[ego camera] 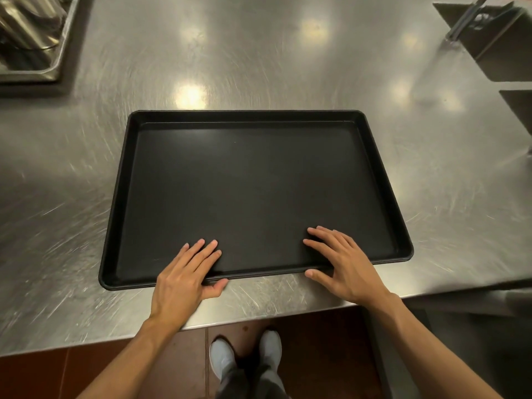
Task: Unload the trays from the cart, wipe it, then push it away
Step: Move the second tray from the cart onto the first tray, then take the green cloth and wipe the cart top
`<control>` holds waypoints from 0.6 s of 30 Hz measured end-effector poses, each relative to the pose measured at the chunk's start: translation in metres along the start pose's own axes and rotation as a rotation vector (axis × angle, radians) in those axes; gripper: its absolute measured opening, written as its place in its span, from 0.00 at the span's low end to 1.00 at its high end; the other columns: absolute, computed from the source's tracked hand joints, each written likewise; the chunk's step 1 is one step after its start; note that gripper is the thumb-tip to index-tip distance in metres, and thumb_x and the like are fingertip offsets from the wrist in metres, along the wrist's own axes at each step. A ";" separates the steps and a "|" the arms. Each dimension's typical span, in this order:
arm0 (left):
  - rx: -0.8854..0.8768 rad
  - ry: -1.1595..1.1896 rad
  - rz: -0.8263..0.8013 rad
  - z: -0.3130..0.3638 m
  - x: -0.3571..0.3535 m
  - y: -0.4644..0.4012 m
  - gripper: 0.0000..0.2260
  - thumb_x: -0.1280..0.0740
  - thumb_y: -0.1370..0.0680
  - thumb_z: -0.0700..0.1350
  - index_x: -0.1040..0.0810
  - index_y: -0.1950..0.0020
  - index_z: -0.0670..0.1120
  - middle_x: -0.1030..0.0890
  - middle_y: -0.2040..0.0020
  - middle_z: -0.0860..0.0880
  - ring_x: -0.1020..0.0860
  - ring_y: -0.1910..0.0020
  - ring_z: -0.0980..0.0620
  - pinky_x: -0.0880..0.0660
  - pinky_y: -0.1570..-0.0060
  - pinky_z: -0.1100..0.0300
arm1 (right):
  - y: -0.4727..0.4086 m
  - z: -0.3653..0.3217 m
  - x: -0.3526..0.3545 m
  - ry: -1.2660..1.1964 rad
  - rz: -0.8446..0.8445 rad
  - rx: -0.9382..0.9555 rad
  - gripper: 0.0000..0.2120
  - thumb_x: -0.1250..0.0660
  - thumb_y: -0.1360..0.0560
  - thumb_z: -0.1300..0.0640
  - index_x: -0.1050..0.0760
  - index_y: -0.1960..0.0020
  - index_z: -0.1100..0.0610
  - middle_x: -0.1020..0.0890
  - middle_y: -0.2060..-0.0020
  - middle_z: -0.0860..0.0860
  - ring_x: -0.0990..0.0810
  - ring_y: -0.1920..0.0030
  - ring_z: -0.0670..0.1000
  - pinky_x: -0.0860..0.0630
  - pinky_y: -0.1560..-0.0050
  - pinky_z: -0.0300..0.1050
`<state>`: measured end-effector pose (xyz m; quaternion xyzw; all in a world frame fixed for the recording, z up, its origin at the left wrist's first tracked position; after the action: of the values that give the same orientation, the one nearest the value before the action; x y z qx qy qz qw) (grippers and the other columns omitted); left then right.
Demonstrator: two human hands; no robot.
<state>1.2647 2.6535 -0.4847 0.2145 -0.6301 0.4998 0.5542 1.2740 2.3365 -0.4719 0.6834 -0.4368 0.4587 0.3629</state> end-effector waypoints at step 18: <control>0.576 0.520 0.096 -0.019 0.154 -0.043 0.12 0.32 0.23 0.50 0.19 0.41 0.50 0.17 0.50 0.53 0.21 0.56 0.59 0.24 0.53 0.61 | -0.027 -0.087 0.117 -0.673 0.201 -0.216 0.17 0.38 0.20 0.44 0.25 0.33 0.48 0.21 0.39 0.42 0.23 0.41 0.40 0.25 0.36 0.45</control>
<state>1.2639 2.6960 -0.3291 0.1978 -0.3119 0.7191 0.5887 1.2956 2.3935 -0.3370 0.7073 -0.6428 0.1929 0.2221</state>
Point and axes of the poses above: each hand's wrist, its own y-axis away from the middle knuckle, its own x-axis out of the back of the hand, z = x × y, the point moved 5 cm from there along -y, towards the middle knuckle
